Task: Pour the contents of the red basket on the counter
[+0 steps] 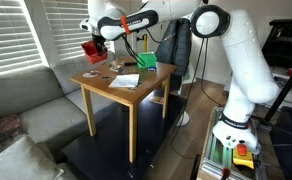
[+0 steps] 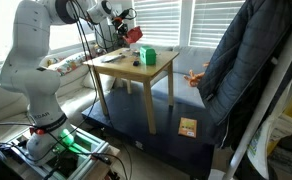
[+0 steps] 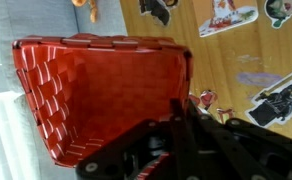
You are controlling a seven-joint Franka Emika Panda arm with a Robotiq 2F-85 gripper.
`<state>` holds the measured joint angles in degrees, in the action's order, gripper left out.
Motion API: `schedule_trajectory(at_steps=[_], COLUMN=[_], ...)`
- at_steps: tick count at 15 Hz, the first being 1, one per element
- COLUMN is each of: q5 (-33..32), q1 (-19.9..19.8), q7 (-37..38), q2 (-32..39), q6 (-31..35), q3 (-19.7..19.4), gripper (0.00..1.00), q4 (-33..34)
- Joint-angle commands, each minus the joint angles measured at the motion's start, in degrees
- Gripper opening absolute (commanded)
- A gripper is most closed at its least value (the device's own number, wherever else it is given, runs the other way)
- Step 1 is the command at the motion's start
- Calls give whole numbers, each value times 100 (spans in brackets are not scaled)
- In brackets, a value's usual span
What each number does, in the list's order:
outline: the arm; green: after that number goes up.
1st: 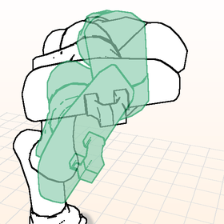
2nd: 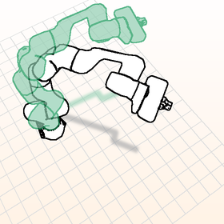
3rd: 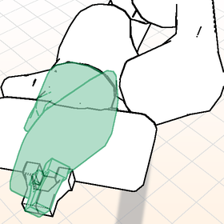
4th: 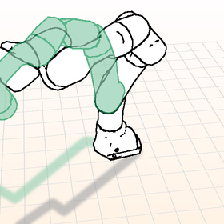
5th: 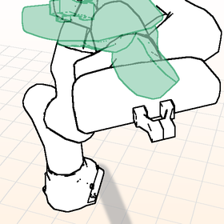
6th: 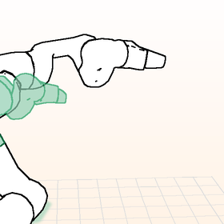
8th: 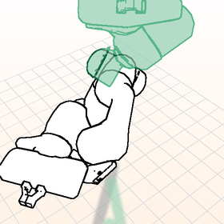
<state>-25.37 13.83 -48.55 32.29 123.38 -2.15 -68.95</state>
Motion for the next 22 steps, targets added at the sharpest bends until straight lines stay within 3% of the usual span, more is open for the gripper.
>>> schedule_trajectory(at_steps=[1, 9, 17, 18, 19, 22], q5=[129, 1458, 1919, 2006, 2013, 2003], q1=[-168, -624, -911, -956, -971, -980], q7=[-166, -1373, -1968, -2053, -2066, -1987], q2=[-229, -300, -227, -242, -268, -508], q6=[-315, -794, -1288, -1334, -1323, -1468], q3=[370, 977, 1113, 1144, 1145, 1116], gripper=[1, 1, 1, 31, 32, 51], q4=[-175, -174, -180, -181, -203, -264])
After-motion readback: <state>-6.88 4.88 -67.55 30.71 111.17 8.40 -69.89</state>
